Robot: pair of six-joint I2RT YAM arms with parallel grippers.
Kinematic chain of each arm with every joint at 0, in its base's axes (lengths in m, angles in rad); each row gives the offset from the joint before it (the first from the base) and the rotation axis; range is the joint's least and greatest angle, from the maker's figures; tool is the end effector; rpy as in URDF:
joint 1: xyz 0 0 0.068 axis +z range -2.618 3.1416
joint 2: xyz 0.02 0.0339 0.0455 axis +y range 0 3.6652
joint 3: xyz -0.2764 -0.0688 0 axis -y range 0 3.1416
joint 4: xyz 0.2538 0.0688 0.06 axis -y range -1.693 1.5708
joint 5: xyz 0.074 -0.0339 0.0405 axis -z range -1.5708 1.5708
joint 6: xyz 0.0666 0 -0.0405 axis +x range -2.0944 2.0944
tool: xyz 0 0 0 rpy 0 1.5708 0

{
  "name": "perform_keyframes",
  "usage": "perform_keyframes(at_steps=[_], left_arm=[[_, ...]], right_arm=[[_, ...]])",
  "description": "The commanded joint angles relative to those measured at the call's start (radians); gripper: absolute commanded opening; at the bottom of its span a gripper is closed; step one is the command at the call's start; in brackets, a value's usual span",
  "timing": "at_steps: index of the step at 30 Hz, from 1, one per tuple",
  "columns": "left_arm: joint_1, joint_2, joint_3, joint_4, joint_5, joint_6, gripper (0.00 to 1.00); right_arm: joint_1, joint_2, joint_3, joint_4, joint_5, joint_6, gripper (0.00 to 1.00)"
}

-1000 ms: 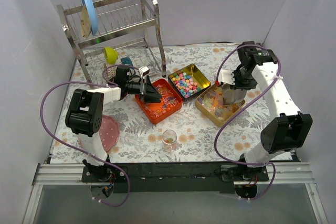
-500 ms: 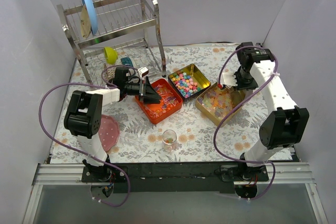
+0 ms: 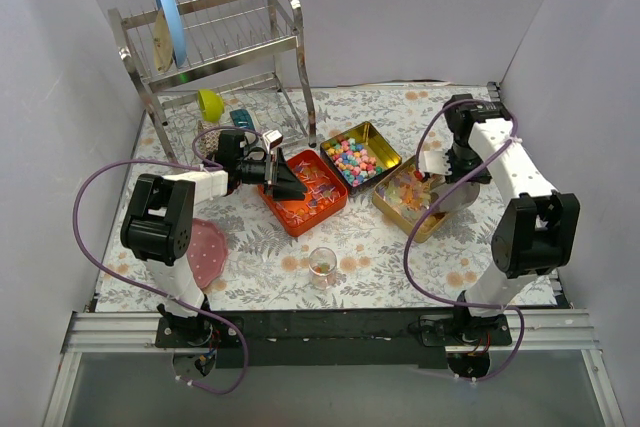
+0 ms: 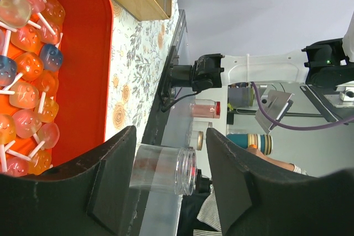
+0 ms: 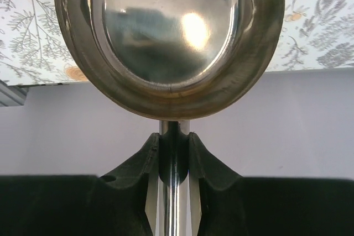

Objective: Pack the candies
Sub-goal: Scoop the fake candies from the storage box.

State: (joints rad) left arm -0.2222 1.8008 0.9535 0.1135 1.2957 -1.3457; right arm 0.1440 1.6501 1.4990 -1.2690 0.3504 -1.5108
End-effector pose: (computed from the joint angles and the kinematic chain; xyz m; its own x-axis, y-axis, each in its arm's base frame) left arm 0.3413 -0.1428 0.1704 -0.8837 -0.0718 0.4625 -0.4678 0.1678 -0.8678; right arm 0.3223 0.0236 0.2751 0.0250 -0.9437 0.3298 -0.9817 -0.0854 -0.1702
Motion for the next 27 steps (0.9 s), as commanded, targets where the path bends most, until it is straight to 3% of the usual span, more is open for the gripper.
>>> perform_keyframes(at_steps=[1, 27], left_arm=[[-0.002, -0.044, -0.007, 0.012, 0.004, 0.019, 0.52], [-0.003, -0.017, 0.004, 0.026, 0.014, 0.01, 0.52]], right_arm=[[0.002, 0.054, -0.008, -0.036, 0.016, 0.069, 0.01], [0.031, 0.065, 0.049, -0.035, 0.145, 0.044, 0.01]])
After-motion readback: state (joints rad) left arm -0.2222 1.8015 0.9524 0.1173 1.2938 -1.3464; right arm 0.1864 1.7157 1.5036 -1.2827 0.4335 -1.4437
